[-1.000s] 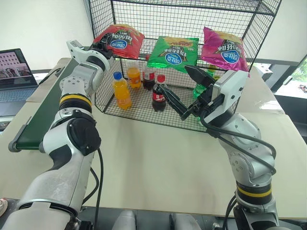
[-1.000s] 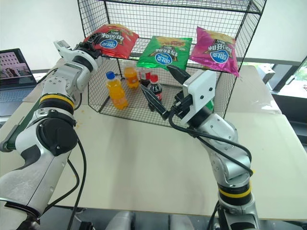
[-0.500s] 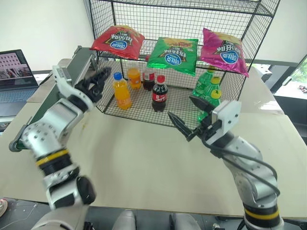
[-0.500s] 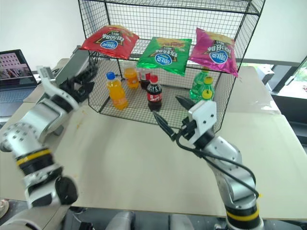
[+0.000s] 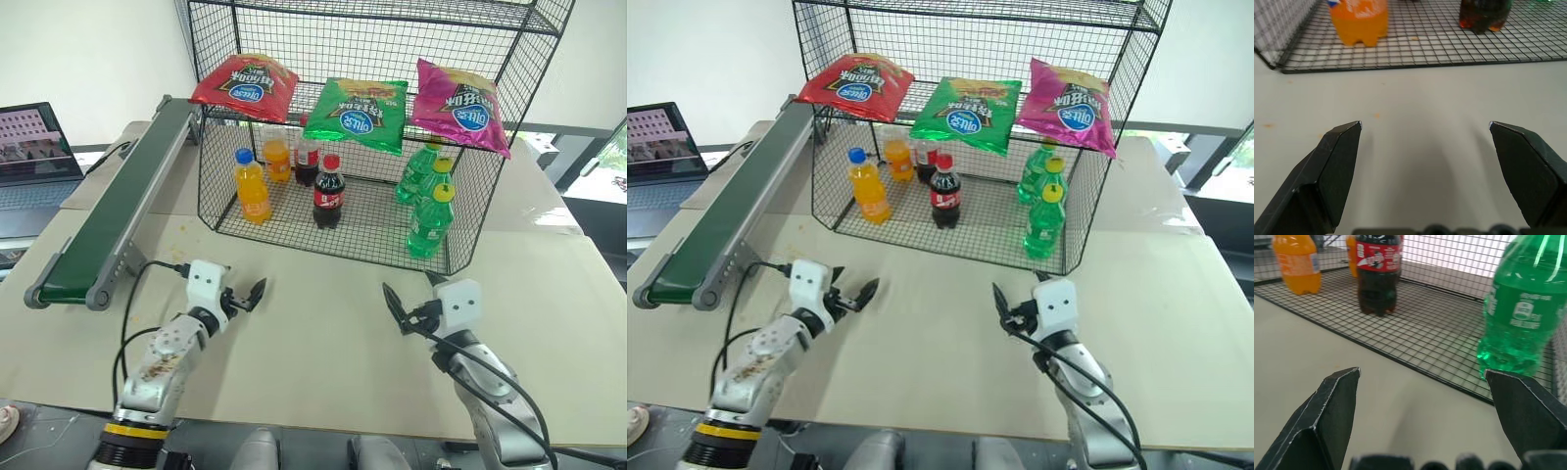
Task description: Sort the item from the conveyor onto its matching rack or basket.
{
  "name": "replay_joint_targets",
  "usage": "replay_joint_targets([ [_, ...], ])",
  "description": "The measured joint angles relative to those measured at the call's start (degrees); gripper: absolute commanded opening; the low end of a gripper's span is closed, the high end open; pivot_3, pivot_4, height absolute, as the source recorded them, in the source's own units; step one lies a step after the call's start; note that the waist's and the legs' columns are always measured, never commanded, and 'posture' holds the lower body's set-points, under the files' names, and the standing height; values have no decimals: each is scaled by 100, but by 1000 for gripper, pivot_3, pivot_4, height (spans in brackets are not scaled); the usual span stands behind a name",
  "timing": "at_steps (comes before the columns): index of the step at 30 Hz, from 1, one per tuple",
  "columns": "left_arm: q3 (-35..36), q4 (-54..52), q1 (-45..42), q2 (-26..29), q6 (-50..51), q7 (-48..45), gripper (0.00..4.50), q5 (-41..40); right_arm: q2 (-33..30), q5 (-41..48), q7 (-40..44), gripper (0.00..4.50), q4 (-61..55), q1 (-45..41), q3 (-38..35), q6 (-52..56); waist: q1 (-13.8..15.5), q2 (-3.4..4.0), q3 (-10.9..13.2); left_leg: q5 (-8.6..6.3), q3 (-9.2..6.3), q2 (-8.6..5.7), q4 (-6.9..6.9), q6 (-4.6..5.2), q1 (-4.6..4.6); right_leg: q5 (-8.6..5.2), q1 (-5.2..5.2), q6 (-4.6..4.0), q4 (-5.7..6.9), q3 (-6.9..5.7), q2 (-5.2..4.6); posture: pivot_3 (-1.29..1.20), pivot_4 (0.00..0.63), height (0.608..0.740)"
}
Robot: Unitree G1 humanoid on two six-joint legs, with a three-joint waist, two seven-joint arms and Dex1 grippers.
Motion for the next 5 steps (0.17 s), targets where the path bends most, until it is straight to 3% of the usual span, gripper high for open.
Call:
replay_joint_targets([
  [5, -41, 655, -328, -119, -489, -383, 4452, 348, 2, -77, -42, 4500, 334, 80, -159, -173, -13, 2, -1, -1, 1, 0, 1, 3, 3, 0, 1, 0, 2, 2, 1, 0, 150, 740],
])
